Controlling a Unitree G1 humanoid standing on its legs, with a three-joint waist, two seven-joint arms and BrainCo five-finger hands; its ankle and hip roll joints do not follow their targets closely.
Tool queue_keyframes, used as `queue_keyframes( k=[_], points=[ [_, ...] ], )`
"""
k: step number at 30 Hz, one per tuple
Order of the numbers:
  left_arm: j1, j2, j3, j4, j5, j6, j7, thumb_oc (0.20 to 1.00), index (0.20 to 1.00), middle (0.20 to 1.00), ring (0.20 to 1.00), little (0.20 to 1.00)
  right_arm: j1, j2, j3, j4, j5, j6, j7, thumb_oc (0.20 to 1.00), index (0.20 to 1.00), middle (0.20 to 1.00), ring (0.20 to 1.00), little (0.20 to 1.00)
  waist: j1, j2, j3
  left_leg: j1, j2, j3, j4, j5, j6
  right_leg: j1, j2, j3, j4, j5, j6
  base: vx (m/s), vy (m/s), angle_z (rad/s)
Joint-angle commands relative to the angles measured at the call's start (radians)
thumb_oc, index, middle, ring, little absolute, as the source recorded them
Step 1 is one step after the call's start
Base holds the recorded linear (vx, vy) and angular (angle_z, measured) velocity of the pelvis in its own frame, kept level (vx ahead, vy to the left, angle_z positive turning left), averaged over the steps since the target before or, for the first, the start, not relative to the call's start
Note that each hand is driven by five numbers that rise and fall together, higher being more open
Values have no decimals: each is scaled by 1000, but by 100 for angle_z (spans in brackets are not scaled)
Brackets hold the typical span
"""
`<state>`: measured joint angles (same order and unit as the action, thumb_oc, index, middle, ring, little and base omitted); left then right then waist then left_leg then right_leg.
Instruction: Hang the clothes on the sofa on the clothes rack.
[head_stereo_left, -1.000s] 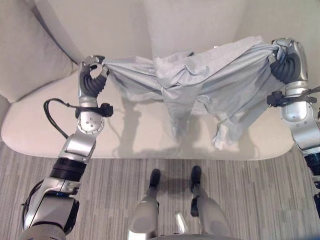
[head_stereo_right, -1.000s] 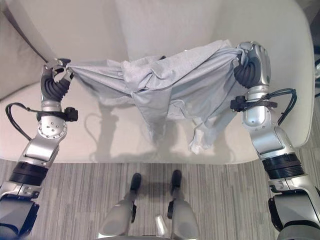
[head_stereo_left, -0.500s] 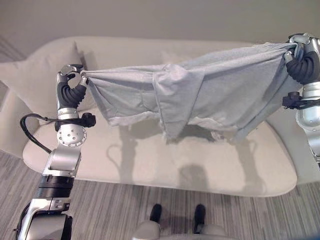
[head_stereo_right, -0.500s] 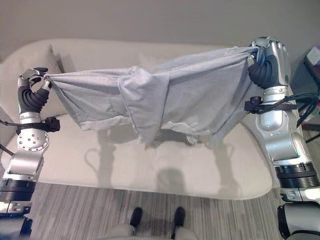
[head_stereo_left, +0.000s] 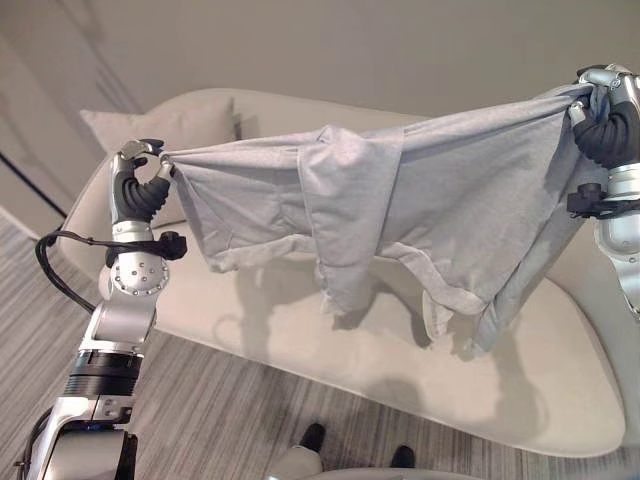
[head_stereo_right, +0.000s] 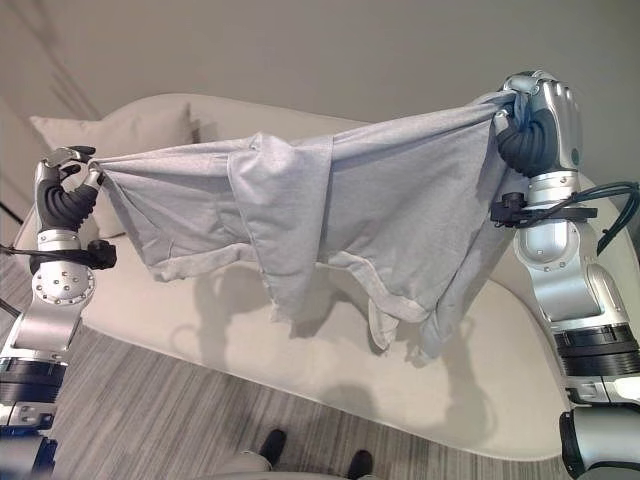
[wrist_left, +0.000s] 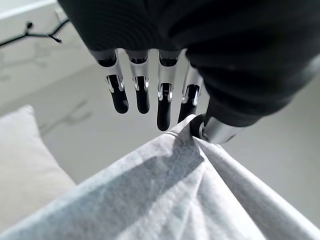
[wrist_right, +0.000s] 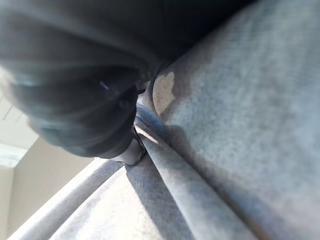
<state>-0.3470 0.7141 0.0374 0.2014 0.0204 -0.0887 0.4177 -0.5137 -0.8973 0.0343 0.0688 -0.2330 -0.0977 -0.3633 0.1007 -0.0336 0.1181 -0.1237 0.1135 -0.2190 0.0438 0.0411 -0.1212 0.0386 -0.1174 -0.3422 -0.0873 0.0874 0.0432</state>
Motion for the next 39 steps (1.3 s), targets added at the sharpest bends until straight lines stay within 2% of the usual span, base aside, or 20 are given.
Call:
queue_keyframes(
  k=[1,5,6,7,8,10,11,12,13,15,16,21,25,29,32,34,35,37,38,39],
  points=[
    [-31,94,37,23,-12,-36,63,200,200,200,200,200,-61,-58,-7,-22,10,-2,-79,200,200,200,200,200,24,-25,-69,45,115,-23,-99,34,-48,28,-63,122,75,-110,134,122,409,-10],
    [-35,110,46,35,-12,-33,62,200,200,200,200,200,-46,-59,-24,-17,-26,24,-75,200,200,200,200,200,20,-23,-97,85,62,-35,-124,-27,-40,20,-159,138,51,-32,178,75,530,-30],
    [-52,140,47,39,-13,-27,68,200,200,200,200,200,-58,-44,-13,-14,-41,37,-83,200,200,200,200,200,19,-34,-87,89,22,-16,-126,-36,-20,-18,-204,141,61,70,194,-32,313,8],
    [-53,144,48,42,-14,-28,68,200,200,200,200,200,-63,-40,-10,-11,-42,37,-84,200,200,200,200,200,27,-45,-91,91,14,-1,-126,-44,-14,-21,-212,154,52,70,202,-143,512,4],
    [-78,184,54,32,3,-27,81,200,200,200,200,200,-97,-34,11,-6,-54,45,-98,200,200,200,200,200,39,-50,-75,92,-14,42,-129,-46,4,-54,-237,131,58,142,210,-123,358,4],
    [-94,197,56,30,5,-25,86,200,200,200,200,200,-122,-30,24,2,-60,52,-104,200,200,200,200,200,48,-53,-69,89,-29,71,-129,-42,17,-66,-242,120,65,135,207,-124,294,-67],
    [-101,207,60,29,6,-23,89,200,200,200,200,200,-125,-27,21,4,-60,58,-102,200,200,200,200,200,51,-51,-63,85,-41,82,-130,-39,26,-65,-222,112,97,92,189,-81,303,-82],
    [-100,202,65,20,10,-22,90,200,200,200,200,200,-130,-27,20,-1,-70,58,-97,200,200,200,200,200,55,-57,-60,70,-76,80,-129,-30,49,-48,-147,152,150,10,158,-96,295,-24],
    [-98,202,68,17,11,-20,90,200,200,200,200,200,-131,-27,20,-2,-71,58,-97,200,200,200,200,200,56,-57,-58,69,-75,82,-130,-26,48,-59,-148,157,170,1,154,-67,275,21],
    [-106,188,58,19,10,-16,88,200,200,200,200,200,-141,-26,27,-3,-61,48,-98,200,200,200,200,200,69,-68,-62,53,-113,81,-129,-5,64,-31,-35,178,213,-118,119,-62,211,39],
    [-117,169,54,20,6,-5,83,200,200,200,200,200,-136,-20,27,-8,-60,44,-96,200,200,200,200,200,78,-82,-60,39,-151,81,-127,27,74,-24,73,197,241,-163,99,-46,167,23],
    [-113,128,55,16,21,1,71,200,200,200,200,200,-108,-14,14,0,-73,50,-94,200,200,200,200,200,93,-113,-69,50,-197,70,-130,27,73,15,132,240,136,-184,41,38,62,17],
    [-42,78,78,2,15,-1,59,200,200,200,200,200,-91,2,20,-5,-66,49,-70,200,200,200,200,200,90,-88,-73,59,-207,61,-125,34,74,42,134,258,30,-104,60,-31,59,22],
    [-11,44,89,-20,22,3,45,200,200,200,200,200,-48,1,-6,-11,-63,51,-60,200,200,200,200,200,79,-75,-56,42,-212,51,-67,15,75,51,116,230,18,-98,63,-21,94,21],
    [-27,65,76,-28,20,-12,38,200,200,200,200,200,-46,-21,-10,-11,-48,47,-63,200,200,200,200,200,65,-84,-33,-23,-130,50,-28,8,47,38,55,230,20,-95,86,-63,229,34],
    [-36,77,78,-28,7,-18,40,200,200,200,200,200,-34,-27,-24,-17,-45,47,-68,200,200,200,200,200,53,-89,-33,-35,-37,48,-44,35,41,24,25,231,25,-111,96,-10,207,1],
    [-37,78,77,-27,6,-18,40,200,200,200,200,200,-32,-27,-26,-18,-45,47,-68,200,200,200,200,200,54,-88,-35,-34,-33,48,-51,37,38,21,28,231,28,-113,95,54,280,-2],
    [-56,97,69,-23,-14,-22,46,200,200,200,200,200,12,-31,-61,-30,-41,51,-89,200,200,200,200,200,36,-87,-40,-44,105,65,-103,92,17,20,-13,241,43,-143,116,180,459,7],
    [-69,107,55,-14,-26,-27,48,200,200,200,200,200,47,-39,-92,-45,-42,53,-98,200,200,200,200,200,33,-70,-49,-47,152,42,-122,125,-10,43,-33,250,45,-159,129,249,579,1],
    [-72,114,53,-12,-30,-28,50,200,200,200,200,200,52,-41,-96,-45,-42,55,-98,200,200,200,200,200,35,-55,-55,-43,153,13,-119,138,-21,51,-47,263,43,-153,139,185,448,1]
  ],
)
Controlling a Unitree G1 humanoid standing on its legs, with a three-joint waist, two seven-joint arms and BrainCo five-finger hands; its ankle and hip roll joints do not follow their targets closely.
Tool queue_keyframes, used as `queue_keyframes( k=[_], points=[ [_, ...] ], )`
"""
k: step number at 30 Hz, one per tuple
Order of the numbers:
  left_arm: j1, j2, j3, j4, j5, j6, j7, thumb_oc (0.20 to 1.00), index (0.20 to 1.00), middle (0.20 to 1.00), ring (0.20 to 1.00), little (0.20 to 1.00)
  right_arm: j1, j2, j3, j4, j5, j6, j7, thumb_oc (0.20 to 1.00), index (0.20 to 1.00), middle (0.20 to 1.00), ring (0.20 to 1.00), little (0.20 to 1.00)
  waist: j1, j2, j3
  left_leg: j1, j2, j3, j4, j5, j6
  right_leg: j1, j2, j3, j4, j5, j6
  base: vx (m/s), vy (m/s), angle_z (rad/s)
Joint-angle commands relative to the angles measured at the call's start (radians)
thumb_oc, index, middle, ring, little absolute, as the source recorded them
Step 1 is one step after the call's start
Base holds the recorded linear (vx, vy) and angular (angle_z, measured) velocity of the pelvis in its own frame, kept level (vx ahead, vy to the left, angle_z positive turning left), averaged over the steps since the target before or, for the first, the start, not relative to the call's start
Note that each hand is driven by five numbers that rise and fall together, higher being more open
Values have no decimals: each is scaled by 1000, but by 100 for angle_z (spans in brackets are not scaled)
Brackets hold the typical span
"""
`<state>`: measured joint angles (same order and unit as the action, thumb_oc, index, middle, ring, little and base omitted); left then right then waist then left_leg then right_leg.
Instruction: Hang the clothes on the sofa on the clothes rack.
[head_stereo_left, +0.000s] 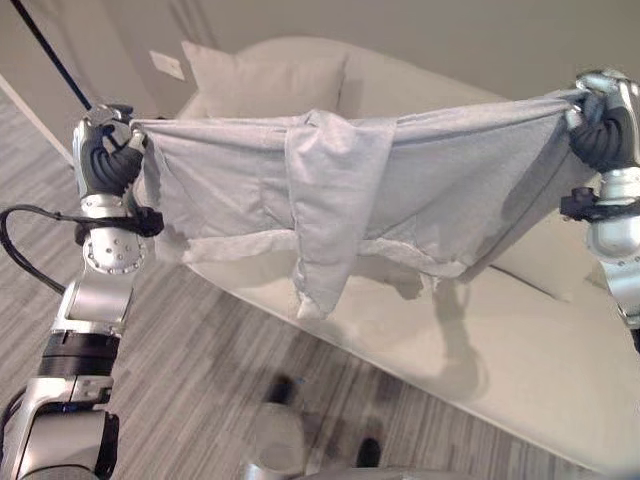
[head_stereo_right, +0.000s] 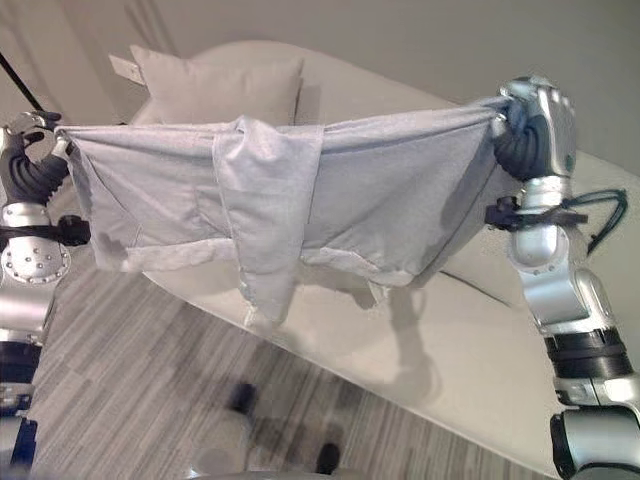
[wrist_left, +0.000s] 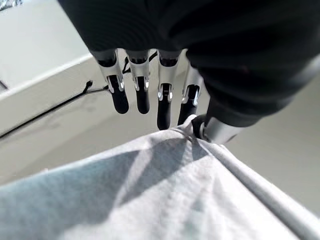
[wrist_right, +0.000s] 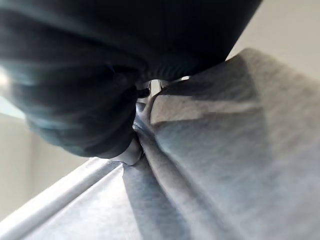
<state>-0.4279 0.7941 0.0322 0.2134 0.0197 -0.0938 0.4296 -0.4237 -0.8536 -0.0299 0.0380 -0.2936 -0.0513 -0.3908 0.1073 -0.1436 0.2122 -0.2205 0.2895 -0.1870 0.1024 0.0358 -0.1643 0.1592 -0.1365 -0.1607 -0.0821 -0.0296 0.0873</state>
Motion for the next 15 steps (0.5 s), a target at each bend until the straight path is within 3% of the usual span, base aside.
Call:
queue_keyframes(
  k=[1,2,3,4,5,6,8,9,10,11,12,13,14,15],
  points=[
    [7,33,56,-23,-29,-24,38,200,200,200,200,200,-36,-85,-34,-16,19,9,-70,200,200,200,200,200,27,57,-147,54,-22,-21,-177,144,21,-67,-26,80,35,-35,95,201,574,-1],
    [14,35,61,-21,-34,-26,31,200,200,200,200,200,-15,-90,-52,-12,11,13,-61,200,200,200,200,200,18,85,-172,84,-34,-49,-178,107,-12,-51,-71,82,28,-15,120,158,393,-5],
    [15,34,61,-22,-34,-26,31,200,200,200,200,200,-12,-90,-54,-14,11,14,-60,200,200,200,200,200,18,84,-172,85,-36,-49,-176,104,-12,-47,-72,81,24,-14,121,215,569,-10],
    [19,30,62,-27,-30,-25,27,200,200,200,200,200,3,-87,-69,-14,2,19,-53,200,200,200,200,200,13,88,-179,93,-56,-45,-167,74,-15,-44,-106,76,21,5,134,144,539,19],
    [14,38,57,-19,-23,-20,23,200,200,200,200,200,14,-73,-83,-9,-11,28,-47,200,200,200,200,200,5,78,-183,104,-101,-30,-148,24,-2,-66,-175,74,34,97,157,139,548,28],
    [13,39,56,-18,-23,-21,23,200,200,200,200,200,15,-71,-84,-10,-12,28,-46,200,200,200,200,200,8,72,-183,101,-107,-26,-143,22,1,-68,-181,77,31,101,160,88,522,15],
    [-15,79,46,-24,-7,-14,23,200,200,200,200,200,-1,-53,-81,-2,-22,44,-61,200,200,200,200,200,10,63,-171,111,-166,38,-156,4,33,-136,-246,66,59,251,162,-16,607,-17],
    [-33,85,40,-37,7,-12,23,200,200,200,200,200,-6,-58,-82,6,-31,52,-62,200,200,200,200,200,7,67,-167,121,-193,62,-179,3,56,-141,-217,56,80,214,135,0,584,-19],
    [-35,85,40,-38,7,-11,23,200,200,200,200,200,-7,-59,-82,7,-31,52,-62,200,200,200,200,200,7,68,-166,121,-192,61,-181,3,56,-145,-217,56,89,208,133,41,543,-34],
    [-41,74,33,-47,12,-13,16,200,200,200,200,200,-13,-74,-86,10,-27,45,-60,200,200,200,200,200,2,66,-158,117,-235,61,-181,10,80,-154,-123,98,133,122,101,35,267,13],
    [-41,73,34,-48,12,-12,16,200,200,200,200,200,-14,-75,-86,11,-27,44,-60,200,200,200,200,200,2,67,-161,120,-232,62,-184,4,79,-156,-122,99,138,112,100,76,477,22],
    [-34,64,43,-52,11,-9,12,200,200,200,200,200,-24,-88,-90,6,-19,34,-62,200,200,200,200,200,11,60,-164,125,-268,71,-186,14,98,-148,-15,90,155,27,77,69,262,45],
    [-31,61,45,-55,10,-6,13,200,200,200,200,200,-32,-93,-81,3,-17,27,-63,200,200,200,200,200,18,51,-163,132,-287,78,-187,16,104,-146,32,72,161,9,60,48,262,19],
    [-29,61,47,-57,11,-5,13,200,200,200,200,200,-36,-93,-77,6,-17,26,-64,200,200,200,200,200,17,52,-161,136,-286,78,-187,12,103,-143,33,72,164,4,57,-2,101,2]
  ],
)
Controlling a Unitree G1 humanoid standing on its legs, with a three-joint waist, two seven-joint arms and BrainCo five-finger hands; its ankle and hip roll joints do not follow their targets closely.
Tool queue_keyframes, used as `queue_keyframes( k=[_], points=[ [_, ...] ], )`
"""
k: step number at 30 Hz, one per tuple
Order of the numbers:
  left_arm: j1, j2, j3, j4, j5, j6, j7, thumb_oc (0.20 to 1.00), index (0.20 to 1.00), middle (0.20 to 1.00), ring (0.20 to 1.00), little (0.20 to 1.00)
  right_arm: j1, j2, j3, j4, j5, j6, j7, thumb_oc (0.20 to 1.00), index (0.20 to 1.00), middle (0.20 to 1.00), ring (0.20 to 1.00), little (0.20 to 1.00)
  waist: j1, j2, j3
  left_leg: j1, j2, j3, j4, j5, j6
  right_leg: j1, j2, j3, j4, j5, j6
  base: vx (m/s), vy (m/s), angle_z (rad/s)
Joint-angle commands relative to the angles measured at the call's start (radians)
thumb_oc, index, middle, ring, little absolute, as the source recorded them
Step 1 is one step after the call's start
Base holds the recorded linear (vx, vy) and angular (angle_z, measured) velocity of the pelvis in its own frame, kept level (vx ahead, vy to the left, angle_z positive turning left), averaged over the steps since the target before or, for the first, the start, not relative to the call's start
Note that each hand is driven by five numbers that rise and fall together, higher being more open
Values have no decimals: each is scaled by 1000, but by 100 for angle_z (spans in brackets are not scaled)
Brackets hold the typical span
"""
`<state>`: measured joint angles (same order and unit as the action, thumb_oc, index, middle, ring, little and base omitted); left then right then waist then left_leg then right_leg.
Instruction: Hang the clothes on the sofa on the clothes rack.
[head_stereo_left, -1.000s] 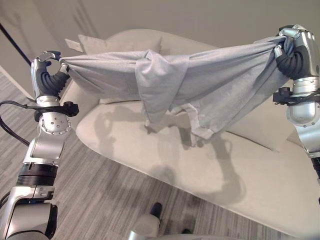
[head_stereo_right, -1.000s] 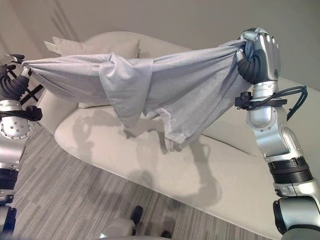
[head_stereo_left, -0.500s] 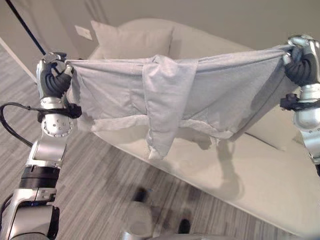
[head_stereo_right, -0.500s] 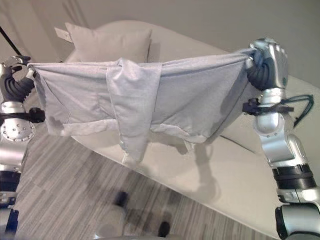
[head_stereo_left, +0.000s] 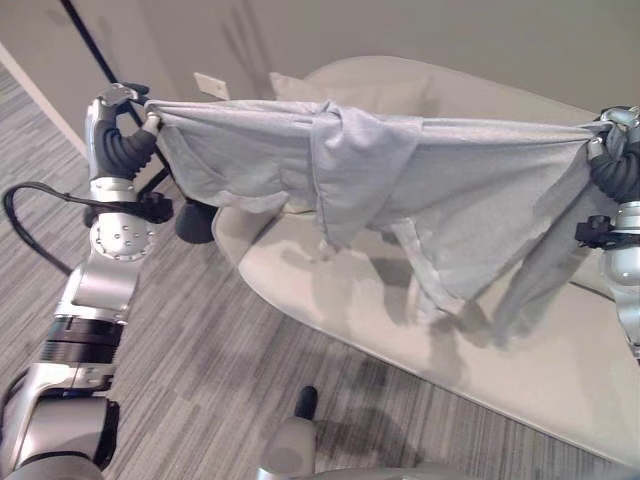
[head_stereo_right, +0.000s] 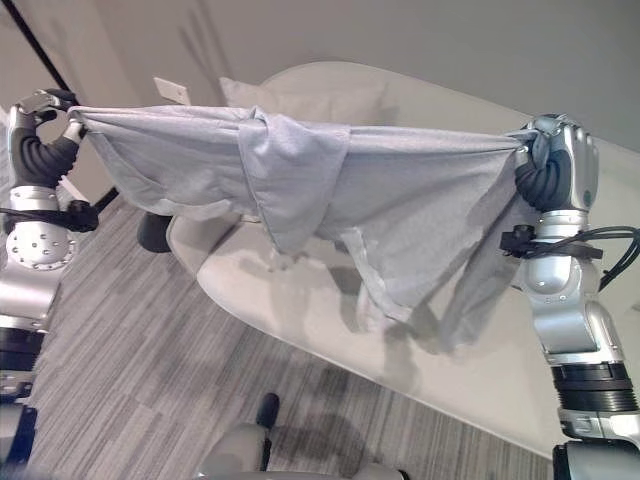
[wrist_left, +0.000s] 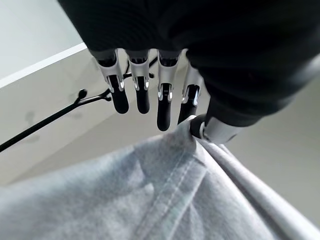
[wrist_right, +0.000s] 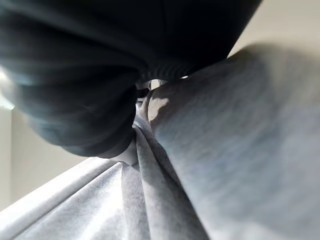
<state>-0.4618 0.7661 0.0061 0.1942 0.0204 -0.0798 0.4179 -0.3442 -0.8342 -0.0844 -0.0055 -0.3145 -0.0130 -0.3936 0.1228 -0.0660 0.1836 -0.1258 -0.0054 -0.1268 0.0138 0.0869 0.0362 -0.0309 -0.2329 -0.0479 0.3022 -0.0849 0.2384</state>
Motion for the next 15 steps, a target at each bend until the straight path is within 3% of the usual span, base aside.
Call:
queue_keyframes(
  k=[1,2,4,6,7,10,13,14,15],
  points=[
    [7,86,80,-39,9,-14,25,200,200,200,200,200,-124,-112,-15,48,8,-16,-57,200,200,200,200,200,9,-36,-129,48,-6,20,-99,-37,-92,48,172,-56,-226,42,-102,-34,98,-17],
    [20,71,97,-45,8,-9,30,200,200,200,200,200,-147,-111,4,50,7,-20,-59,200,200,200,200,200,27,-61,-119,63,-36,33,-101,-36,-87,41,234,-87,-253,36,-119,-30,125,-9],
    [52,38,121,-58,9,-9,24,200,200,200,200,200,-143,-103,9,61,1,-16,-50,200,200,200,200,200,30,-70,-115,85,-48,29,-99,-45,-87,65,249,-70,-295,36,-136,28,85,-18],
    [85,17,143,-61,7,-13,20,200,200,200,200,200,-150,-97,17,55,3,-23,-41,200,200,200,200,200,37,-72,-113,100,-51,39,-92,-60,-84,84,243,-53,-335,69,-134,25,80,0],
    [104,5,149,-72,6,-13,12,200,200,200,200,200,-156,-95,28,54,10,-27,-31,200,200,200,200,200,45,-74,-101,87,-61,33,-27,-81,-71,85,235,-46,-346,93,-138,31,67,4],
    [124,-15,158,-85,7,-13,3,200,200,200,200,200,-149,-95,30,51,15,-28,-24,200,200,200,200,200,43,-71,-93,66,-72,26,61,-129,-72,109,228,-49,-368,90,-139,45,92,4],
    [139,-19,158,-99,14,-11,-7,200,200,200,200,200,-126,-96,22,46,16,-28,-16,200,200,200,200,200,41,-69,-91,39,-51,20,79,-126,-79,121,219,-53,-380,90,-132,15,121,12],
    [127,-9,151,-98,9,-14,-4,200,200,200,200,200,-128,-105,27,47,22,-26,-17,200,200,200,200,200,40,-76,-83,6,-11,8,73,-103,-83,117,196,-49,-376,87,-123,13,296,14],
    [116,4,143,-96,-1,-20,-2,200,200,200,200,200,-126,-114,23,52,24,-25,-20,200,200,200,200,200,33,-80,-84,-13,67,-11,45,-55,-95,105,167,-48,-373,73,-109,31,391,0]
  ],
)
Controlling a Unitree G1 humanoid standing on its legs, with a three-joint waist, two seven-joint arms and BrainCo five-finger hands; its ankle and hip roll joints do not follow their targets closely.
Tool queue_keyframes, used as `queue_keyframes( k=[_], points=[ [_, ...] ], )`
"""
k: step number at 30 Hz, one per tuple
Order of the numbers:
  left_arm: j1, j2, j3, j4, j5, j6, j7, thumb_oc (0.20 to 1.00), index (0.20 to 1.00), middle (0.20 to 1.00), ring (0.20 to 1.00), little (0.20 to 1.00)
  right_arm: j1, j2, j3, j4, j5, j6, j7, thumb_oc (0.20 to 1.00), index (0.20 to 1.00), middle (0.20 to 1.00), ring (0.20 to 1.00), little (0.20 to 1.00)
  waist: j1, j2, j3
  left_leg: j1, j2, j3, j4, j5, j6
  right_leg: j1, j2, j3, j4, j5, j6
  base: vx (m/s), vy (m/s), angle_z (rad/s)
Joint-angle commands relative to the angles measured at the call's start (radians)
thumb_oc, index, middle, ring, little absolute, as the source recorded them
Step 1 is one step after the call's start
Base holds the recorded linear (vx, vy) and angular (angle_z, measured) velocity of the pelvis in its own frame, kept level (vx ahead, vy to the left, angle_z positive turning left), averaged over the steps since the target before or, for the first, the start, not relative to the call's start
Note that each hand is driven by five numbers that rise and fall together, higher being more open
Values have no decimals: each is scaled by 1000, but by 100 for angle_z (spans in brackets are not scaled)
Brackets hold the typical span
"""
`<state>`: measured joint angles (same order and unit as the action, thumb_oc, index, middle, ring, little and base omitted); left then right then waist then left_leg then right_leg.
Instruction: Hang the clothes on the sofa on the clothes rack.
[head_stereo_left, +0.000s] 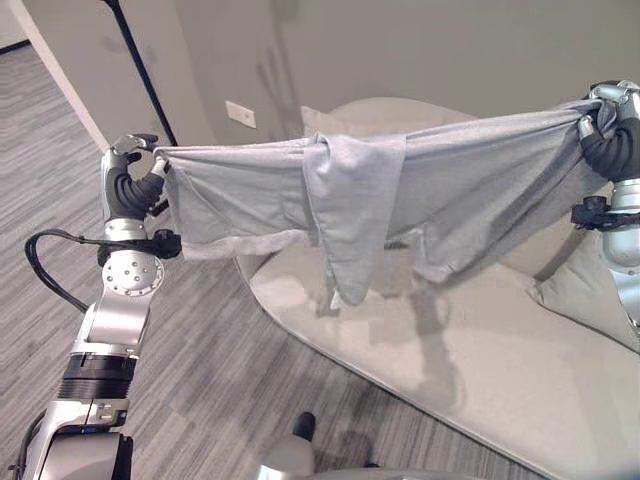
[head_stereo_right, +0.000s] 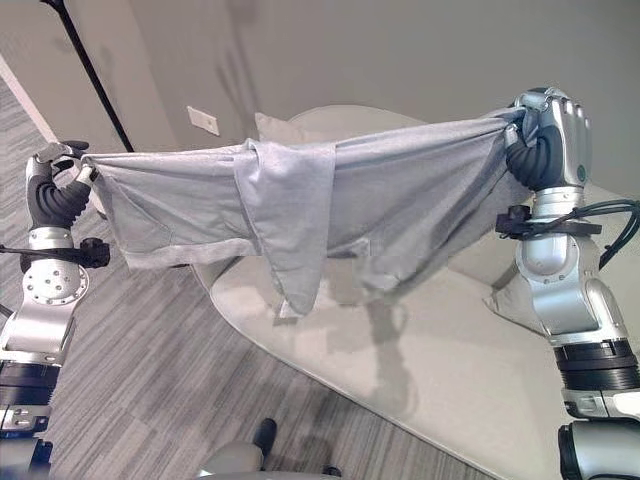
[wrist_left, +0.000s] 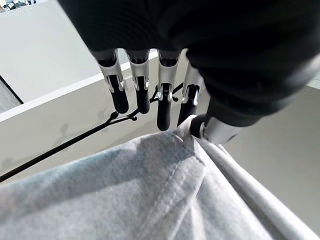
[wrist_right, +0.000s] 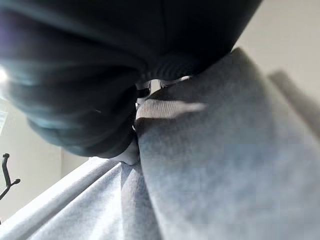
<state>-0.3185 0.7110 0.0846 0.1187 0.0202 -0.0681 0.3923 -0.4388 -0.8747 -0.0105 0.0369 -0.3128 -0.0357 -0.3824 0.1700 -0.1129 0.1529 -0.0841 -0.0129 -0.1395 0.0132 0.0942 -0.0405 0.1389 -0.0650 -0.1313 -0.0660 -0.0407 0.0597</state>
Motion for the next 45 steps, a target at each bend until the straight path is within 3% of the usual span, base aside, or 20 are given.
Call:
queue_keyframes(
  k=[1,4,5,7,8,11,12,13,16,21,23,24,25,26,31,34,38,41,42,45],
  points=[
    [-31,64,62,-21,-7,-35,26,200,200,200,200,200,-26,-78,-57,10,25,0,-38,200,200,200,200,200,-20,-37,-52,-64,122,-1,26,-34,-30,-68,-19,35,-3,21,76,46,255,-8],
    [-40,70,53,-16,-19,-42,28,200,200,200,200,200,-16,-81,-65,7,29,-1,-45,200,200,200,200,200,-26,-38,-55,-72,178,-5,-18,-6,-46,-73,-38,38,2,7,85,66,244,5],
    [-57,80,44,-8,-31,-45,35,200,200,200,200,200,4,-86,-80,0,28,4,-50,200,200,200,200,200,-34,-28,-61,-79,242,0,-75,41,-70,-71,-62,48,7,-1,99,182,388,12],
    [-74,94,25,12,-46,-50,45,200,200,200,200,200,17,-97,-92,-3,27,5,-61,200,200,200,200,200,-36,-9,-71,-98,279,-22,-92,60,-98,-40,-90,59,-1,-19,118,265,627,11],
    [-75,103,25,17,-49,-53,51,200,200,200,200,200,23,-95,-91,-5,19,6,-58,200,200,200,200,200,-34,26,-89,-73,270,-91,-93,63,-128,-27,-126,83,-11,-4,139,182,547,1],
    [-73,98,26,17,-43,-54,47,200,200,200,200,200,30,-101,-97,-5,13,8,-54,200,200,200,200,200,-41,37,-100,-57,263,-108,-86,34,-143,-16,-153,74,-18,11,155,151,480,-27],
    [-78,93,15,18,-38,-54,37,200,200,200,200,200,45,-90,-113,2,-1,21,-35,200,200,200,200,200,-54,39,-110,-55,222,-96,-42,-32,-135,-28,-231,68,-14,59,184,87,755,7],
    [-90,115,14,30,-30,-44,39,200,200,200,200,200,45,-62,-121,0,-5,30,-42,200,200,200,200,200,-66,31,-99,-48,175,-66,-23,-63,-116,-79,-280,73,9,181,185,81,763,16],
    [-116,140,3,33,-15,-44,45,200,200,200,200,200,20,-38,-99,7,-11,35,-56,200,200,200,200,200,-51,18,-88,-56,146,-10,-23,-73,-95,-136,-316,48,8,283,192,-97,441,-15],
    [-141,137,-7,18,-3,-39,32,200,200,200,200,200,1,-54,-102,8,-17,28,-60,200,200,200,200,200,-43,23,-93,-58,59,65,-91,-33,-47,-115,-152,23,93,92,125,-57,415,-8],
    [-128,121,3,7,2,-27,21,200,200,200,200,200,-1,-64,-96,6,-20,18,-48,200,200,200,200,200,-18,-9,-102,-63,-6,96,-90,-13,-21,-51,-21,2,124,-20,94,-75,344,-4],
    [-127,120,5,6,2,-26,20,200,200,200,200,200,-1,-64,-95,6,-20,18,-47,200,200,200,200,200,-17,-11,-103,-59,-6,96,-95,-18,-22,-48,-22,4,124,-25,95,-70,286,-41],
    [-104,97,19,-1,5,-19,14,200,200,200,200,200,3,-49,-92,3,-20,13,-44,200,200,200,200,200,-1,-39,-101,-61,-43,107,-94,-3,-14,-30,55,30,119,-44,81,-6,200,-51],
    [-91,87,31,-12,10,-16,11,200,200,200,200,200,-3,-43,-82,7,-19,13,-39,200,200,200,200,200,14,-53,-96,-45,-64,116,-93,-2,-7,-32,79,64,91,-53,51,-33,240,-44],
    [-48,35,46,-19,9,-16,-1,200,200,200,200,200,9,-38,-76,10,-22,20,-18,200,200,200,200,200,-2,-29,-85,-6,-75,95,-96,-5,-7,-53,108,92,20,8,36,-32,60,-6],
    [-19,12,55,-44,12,-16,-16,200,200,200,200,200,50,-41,-104,3,-20,18,-7,200,200,200,200,200,-25,-10,-76,7,-89,68,-38,-44,3,-57,87,62,14,30,39,10,85,40],
    [-28,9,44,-50,13,-17,-28,200,200,200,200,200,77,-46,-129,0,-13,18,-3,200,200,200,200,200,-44,-10,-59,-35,-52,97,33,-77,-16,-51,44,15,16,24,54,-30,145,41],
    [-48,36,35,-37,-3,-29,-19,200,200,200,200,200,71,-53,-124,-5,1,10,-13,200,200,200,200,200,-52,-16,-58,-59,77,59,18,-46,-33,-70,-32,23,13,18,82,-12,243,6],
    [-49,38,34,-36,-4,-30,-19,200,200,200,200,200,71,-52,-124,-4,2,9,-13,200,200,200,200,200,-52,-15,-59,-57,80,59,12,-44,-36,-72,-29,23,15,16,81,45,199,-11],
    [-69,72,23,-21,-28,-40,-5,200,200,200,200,200,81,-65,-137,-10,11,5,-30,200,200,200,200,200,-59,-14,-56,-61,215,31,-53,32,-72,-86,-69,40,17,10,103,145,468,-23]
  ],
)
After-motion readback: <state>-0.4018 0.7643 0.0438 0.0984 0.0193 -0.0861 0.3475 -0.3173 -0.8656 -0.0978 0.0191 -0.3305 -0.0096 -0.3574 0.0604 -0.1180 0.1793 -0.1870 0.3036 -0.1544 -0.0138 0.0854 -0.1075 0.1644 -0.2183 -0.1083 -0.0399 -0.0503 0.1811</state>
